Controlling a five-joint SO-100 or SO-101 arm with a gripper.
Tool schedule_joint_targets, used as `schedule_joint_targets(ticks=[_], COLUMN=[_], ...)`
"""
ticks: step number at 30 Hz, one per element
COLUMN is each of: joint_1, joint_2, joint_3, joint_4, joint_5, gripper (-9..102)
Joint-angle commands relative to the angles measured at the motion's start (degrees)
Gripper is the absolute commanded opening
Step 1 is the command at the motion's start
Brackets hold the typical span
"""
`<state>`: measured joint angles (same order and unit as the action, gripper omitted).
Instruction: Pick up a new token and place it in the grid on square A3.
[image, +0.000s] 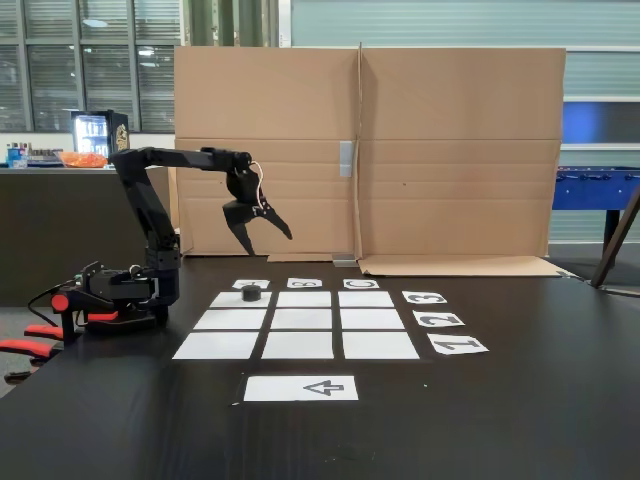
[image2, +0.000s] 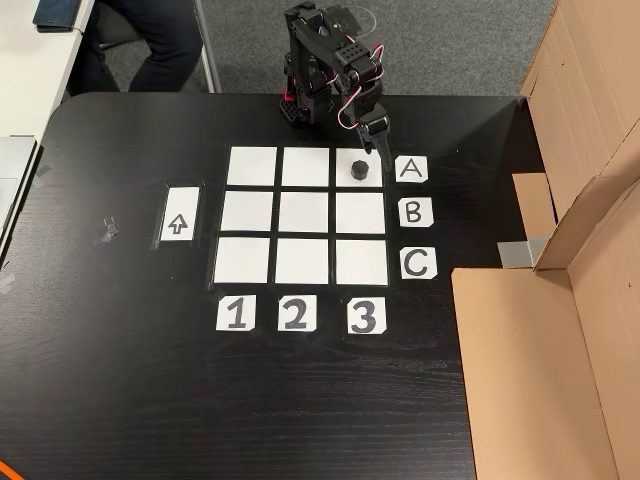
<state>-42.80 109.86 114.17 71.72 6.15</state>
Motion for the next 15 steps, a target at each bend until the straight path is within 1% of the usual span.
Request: schedule_joint_targets(ticks=[1, 7, 11, 15], joint_1=[1.8, 6.8, 9.2, 9.6], joint_2=[2.3, 5.1, 7.9, 11.5], joint_3=[-2.5, -3.6, -5.3, -6.2], joint_4=[-0.8, -4.2, -4.7, -4.6], joint_5=[0.0, -1.4, -2.0, -2.1], gripper=[41, 41, 41, 41])
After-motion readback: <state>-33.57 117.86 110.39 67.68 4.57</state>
